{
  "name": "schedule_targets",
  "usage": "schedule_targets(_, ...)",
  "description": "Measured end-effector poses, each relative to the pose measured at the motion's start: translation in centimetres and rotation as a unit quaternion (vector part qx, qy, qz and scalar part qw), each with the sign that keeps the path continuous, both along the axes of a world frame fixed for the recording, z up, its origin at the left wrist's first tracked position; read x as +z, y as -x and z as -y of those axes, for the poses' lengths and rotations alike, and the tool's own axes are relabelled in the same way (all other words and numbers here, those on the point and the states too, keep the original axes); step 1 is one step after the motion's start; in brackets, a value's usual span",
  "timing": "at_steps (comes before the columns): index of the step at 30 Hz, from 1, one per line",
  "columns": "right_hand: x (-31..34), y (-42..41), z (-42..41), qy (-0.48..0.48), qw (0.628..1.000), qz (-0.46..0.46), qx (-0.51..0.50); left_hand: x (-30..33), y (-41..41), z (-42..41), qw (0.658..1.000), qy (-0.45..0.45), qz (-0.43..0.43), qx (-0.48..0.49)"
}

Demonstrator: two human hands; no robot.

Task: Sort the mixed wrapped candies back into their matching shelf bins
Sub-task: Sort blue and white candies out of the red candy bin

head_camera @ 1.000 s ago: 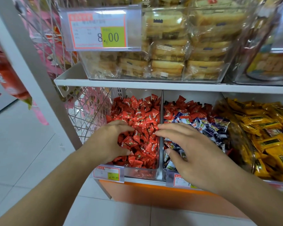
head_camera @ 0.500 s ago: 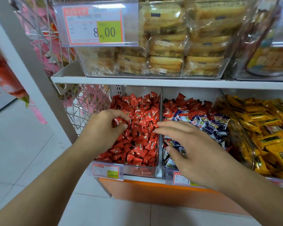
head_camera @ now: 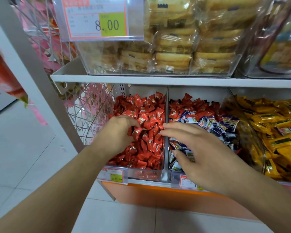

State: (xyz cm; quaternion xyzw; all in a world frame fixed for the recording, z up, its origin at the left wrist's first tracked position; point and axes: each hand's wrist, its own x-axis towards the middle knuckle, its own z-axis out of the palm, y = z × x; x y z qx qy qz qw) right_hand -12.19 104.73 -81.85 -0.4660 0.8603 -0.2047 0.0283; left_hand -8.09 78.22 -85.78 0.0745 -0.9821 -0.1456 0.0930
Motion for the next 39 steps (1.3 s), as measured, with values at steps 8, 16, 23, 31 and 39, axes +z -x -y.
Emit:
schedule_targets(8, -0.2, 0.3, 0.1, -0.006, 1.0, -0.007, 0.002, 2.1, -0.8, 0.1, 0.995, -0.065, -0.026, 0.075)
schedule_targets(16, -0.2, -0.1, 0.1, -0.003, 1.0, 0.001, -0.004, 2.0, -1.1, -0.2, 0.982, -0.03, 0.182, -0.044)
schedule_targets(23, -0.2, -0.1, 0.1, -0.009, 1.0, 0.003, -0.001, -0.7, 0.1, -0.5, 0.998, 0.018, 0.054, -0.032)
schedule_targets(31, -0.2, 0.0, -0.1, -0.008, 1.0, 0.006, -0.001, 0.1, 0.2, 1.2, 0.993, -0.07, -0.081, 0.043)
schedule_targets(39, 0.0, 0.0, -0.1, -0.01, 1.0, 0.006, -0.002, 2.9, -1.6, -0.3, 0.994, -0.015, 0.098, -0.049)
